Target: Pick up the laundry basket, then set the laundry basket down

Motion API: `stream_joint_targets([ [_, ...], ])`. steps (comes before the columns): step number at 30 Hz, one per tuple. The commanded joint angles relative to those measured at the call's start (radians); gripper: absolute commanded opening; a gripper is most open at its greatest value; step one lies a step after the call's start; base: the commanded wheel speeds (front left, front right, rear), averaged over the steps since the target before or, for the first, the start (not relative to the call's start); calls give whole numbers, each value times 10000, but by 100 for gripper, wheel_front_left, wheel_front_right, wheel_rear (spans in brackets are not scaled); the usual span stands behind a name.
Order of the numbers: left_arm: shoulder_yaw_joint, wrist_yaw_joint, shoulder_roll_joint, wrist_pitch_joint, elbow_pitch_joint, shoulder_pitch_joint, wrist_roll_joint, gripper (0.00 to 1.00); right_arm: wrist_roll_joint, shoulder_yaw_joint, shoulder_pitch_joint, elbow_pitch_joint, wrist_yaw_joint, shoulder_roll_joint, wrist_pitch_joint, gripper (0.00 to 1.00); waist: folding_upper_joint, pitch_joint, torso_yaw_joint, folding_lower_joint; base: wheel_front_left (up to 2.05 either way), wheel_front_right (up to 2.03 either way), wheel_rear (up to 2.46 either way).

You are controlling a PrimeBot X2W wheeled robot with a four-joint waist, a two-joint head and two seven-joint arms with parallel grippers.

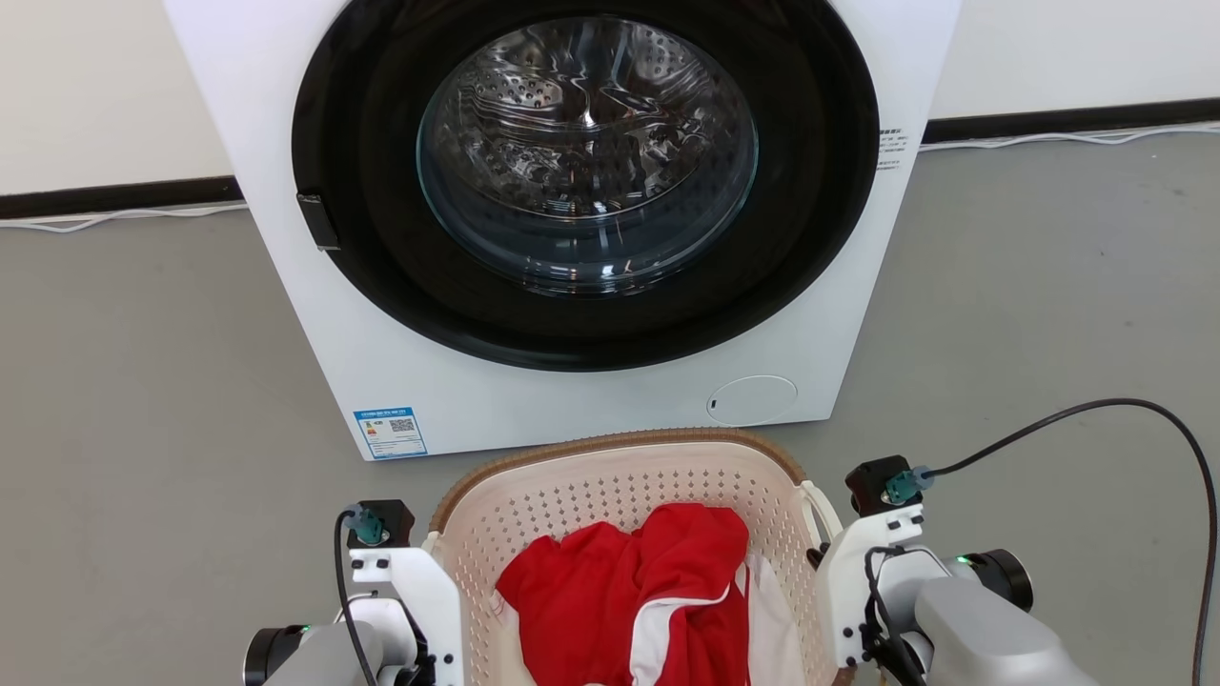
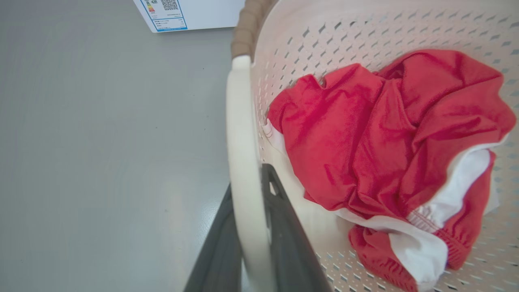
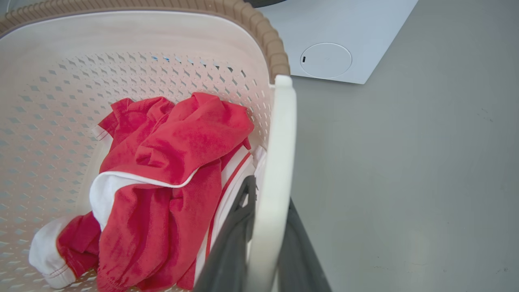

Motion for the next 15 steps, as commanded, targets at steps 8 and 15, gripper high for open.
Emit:
stream_joint_targets([
  [8,140,-50,184,-115,-129,-304,-105,0,240,436,-299,-184,75,9,-32,0,0,-20,10,1,0,0,0],
  [15,84,-51,220,-114,-129,-307,-125,0,454,658,-349,-179,75,0,-52,0,0,6,-41,1,0,0,0],
])
